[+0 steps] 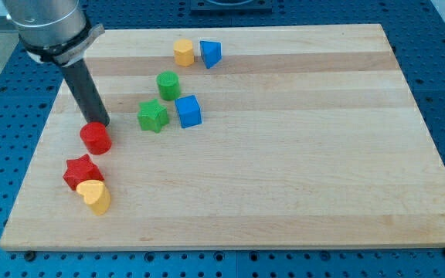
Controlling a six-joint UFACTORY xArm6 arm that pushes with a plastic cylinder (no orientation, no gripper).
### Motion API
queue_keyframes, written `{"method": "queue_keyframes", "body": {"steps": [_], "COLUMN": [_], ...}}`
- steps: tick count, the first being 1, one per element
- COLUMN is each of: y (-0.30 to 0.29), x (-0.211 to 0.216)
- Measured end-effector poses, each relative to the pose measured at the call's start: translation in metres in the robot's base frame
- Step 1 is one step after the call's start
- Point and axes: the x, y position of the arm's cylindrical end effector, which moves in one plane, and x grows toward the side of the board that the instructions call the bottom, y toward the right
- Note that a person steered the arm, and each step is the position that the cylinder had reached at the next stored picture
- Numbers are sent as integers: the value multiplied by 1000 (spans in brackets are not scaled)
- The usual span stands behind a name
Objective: Separate the hexagon from the triangle
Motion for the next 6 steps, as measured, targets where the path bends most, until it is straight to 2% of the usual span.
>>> {"method": "queue_keyframes", "body": {"steps": [1, 2, 3, 4, 5, 6], "y": [0, 0, 0, 0, 4, 9], "x": [22, 27, 5, -78, -138, -137]}}
